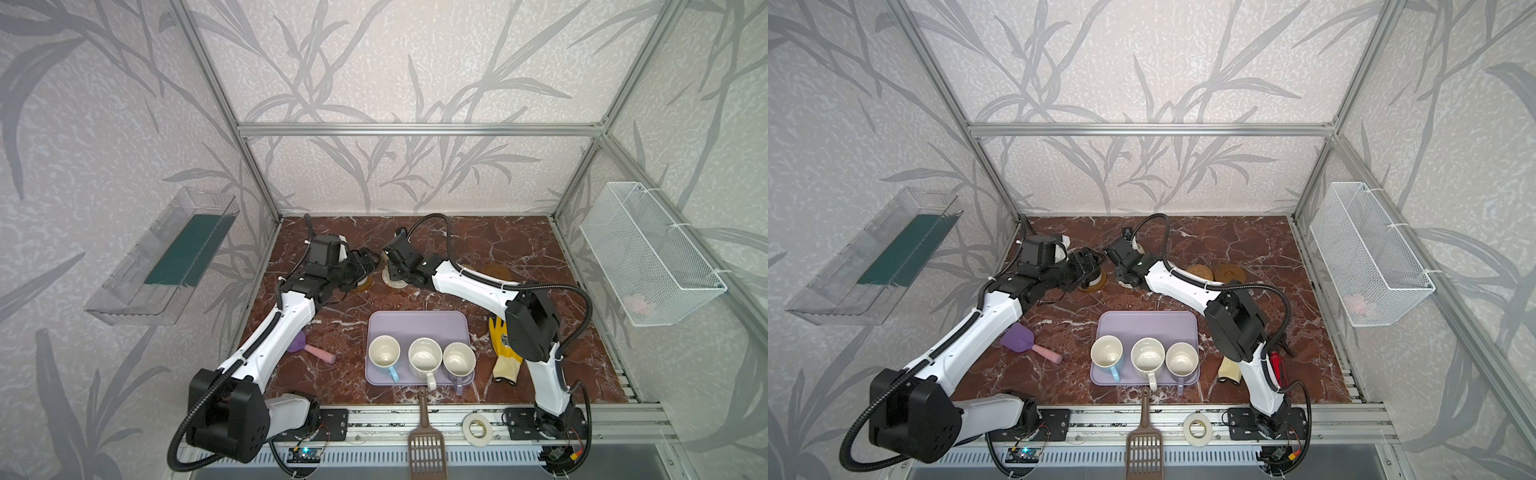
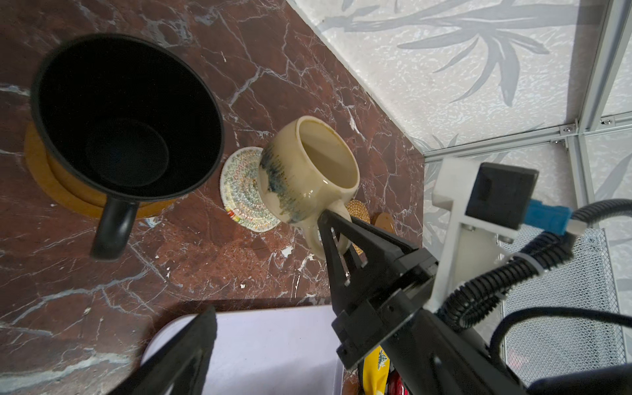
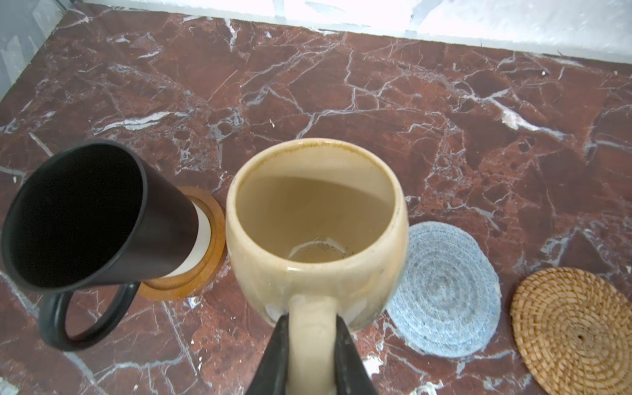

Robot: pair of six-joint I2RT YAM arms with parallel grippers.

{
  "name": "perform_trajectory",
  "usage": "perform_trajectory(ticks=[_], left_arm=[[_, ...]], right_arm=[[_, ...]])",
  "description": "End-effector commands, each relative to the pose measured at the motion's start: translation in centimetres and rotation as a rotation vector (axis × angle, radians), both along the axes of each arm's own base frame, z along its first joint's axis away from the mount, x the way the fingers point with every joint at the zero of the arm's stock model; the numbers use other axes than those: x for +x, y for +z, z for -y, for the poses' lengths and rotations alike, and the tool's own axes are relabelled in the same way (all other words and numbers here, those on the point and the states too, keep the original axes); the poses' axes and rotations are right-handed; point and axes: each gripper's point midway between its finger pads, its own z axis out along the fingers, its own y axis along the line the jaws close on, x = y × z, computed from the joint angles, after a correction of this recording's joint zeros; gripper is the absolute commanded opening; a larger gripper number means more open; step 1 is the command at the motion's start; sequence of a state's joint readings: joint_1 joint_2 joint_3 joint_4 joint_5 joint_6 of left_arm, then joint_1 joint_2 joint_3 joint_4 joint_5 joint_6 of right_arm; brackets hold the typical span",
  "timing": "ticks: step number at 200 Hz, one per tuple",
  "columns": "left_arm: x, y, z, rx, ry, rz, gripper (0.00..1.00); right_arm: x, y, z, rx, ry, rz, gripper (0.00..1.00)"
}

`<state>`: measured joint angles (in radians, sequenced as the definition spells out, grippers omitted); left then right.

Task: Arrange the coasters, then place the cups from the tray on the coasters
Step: 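Carry the cream mug with the right gripper to the multicolour woven coaster, then lower the cream mug onto the woven coaster and open the right gripper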

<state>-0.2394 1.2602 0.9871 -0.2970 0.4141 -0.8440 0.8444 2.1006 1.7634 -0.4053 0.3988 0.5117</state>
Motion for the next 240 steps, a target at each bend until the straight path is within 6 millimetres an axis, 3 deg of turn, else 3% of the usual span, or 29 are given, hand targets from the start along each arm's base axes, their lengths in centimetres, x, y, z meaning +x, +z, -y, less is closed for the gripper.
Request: perform_trajectory(ticks=[1,42,102,186,240], left_arm=[[0.3,1.8,0.2,-0.011,-0.025,0.046,0.92],[-0.4,0.2,-0.3,0.002,-0.016,0.02,0.92],[-1.5,-0.2,-0.3,-0.019,-0.021,0.01,0.92],[-1.6,0.2,0.0,-0.067,-0.029,0.014,0.91],[-1.8,0.2,-0.3,-0.067,-0.019,0.014,0.91]], right_arm=[[2.3,4.6,-0.7,0.089,-0.059,0.133,0.0],[3.1,3.5,-1.4,0.105,-0.077,0.13,0.0],[4.3,2.8,-2.1,0.099,-0.098,0.117,0.0],[3.3,-0.2,-1.0,0.067,-0.122,0.067,0.0],[1.1,-2.6,-0.5,0.044,-0.093,0.001,0.0]])
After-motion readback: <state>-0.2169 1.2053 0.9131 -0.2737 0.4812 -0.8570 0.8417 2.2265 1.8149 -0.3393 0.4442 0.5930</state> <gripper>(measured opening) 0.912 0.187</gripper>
